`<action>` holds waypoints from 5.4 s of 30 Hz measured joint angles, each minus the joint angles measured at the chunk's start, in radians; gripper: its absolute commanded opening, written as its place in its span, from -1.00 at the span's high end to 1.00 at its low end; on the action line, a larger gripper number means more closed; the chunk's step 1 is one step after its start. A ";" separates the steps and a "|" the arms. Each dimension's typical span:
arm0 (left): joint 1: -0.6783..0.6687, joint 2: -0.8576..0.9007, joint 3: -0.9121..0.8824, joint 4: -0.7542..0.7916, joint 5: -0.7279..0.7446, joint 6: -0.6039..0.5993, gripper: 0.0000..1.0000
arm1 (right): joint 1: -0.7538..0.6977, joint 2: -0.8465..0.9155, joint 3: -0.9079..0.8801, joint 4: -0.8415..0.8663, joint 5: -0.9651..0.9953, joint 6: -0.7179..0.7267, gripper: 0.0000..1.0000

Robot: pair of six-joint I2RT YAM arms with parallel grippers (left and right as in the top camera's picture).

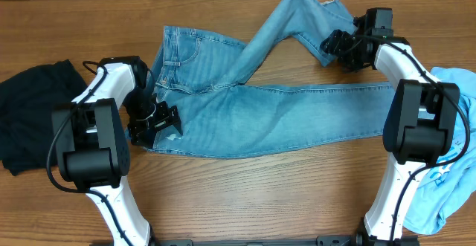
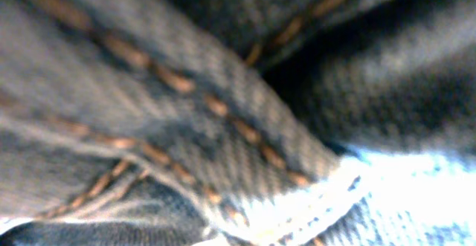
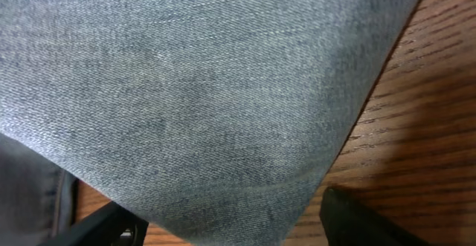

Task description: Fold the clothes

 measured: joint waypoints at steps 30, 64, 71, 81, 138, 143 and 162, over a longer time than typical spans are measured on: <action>0.000 0.000 -0.001 0.003 0.000 -0.010 -0.70 | -0.152 -0.276 0.178 -0.497 0.438 -0.221 -0.15; -0.150 0.087 0.177 0.523 0.101 -0.002 0.68 | -0.110 -0.509 0.218 -0.952 0.173 -0.282 -0.31; 0.140 0.087 0.189 0.413 0.145 -0.092 0.41 | -0.110 -0.509 0.218 -0.929 0.173 -0.286 -0.58; 0.171 0.090 0.212 0.340 0.198 0.008 -0.32 | -0.122 -0.296 0.165 -0.663 0.202 -0.289 -0.72; 0.078 -0.022 0.303 0.141 -0.113 0.093 -0.62 | -0.513 -0.140 0.330 -0.976 0.210 -0.196 -0.56; 0.078 -0.315 0.335 -0.059 -0.184 0.082 -0.60 | -0.479 -0.141 0.330 -1.048 0.157 -0.214 -0.56; 0.079 -0.725 -0.258 0.024 -0.245 -0.027 -0.62 | -0.382 -0.545 -0.259 -0.833 0.124 -0.227 -0.67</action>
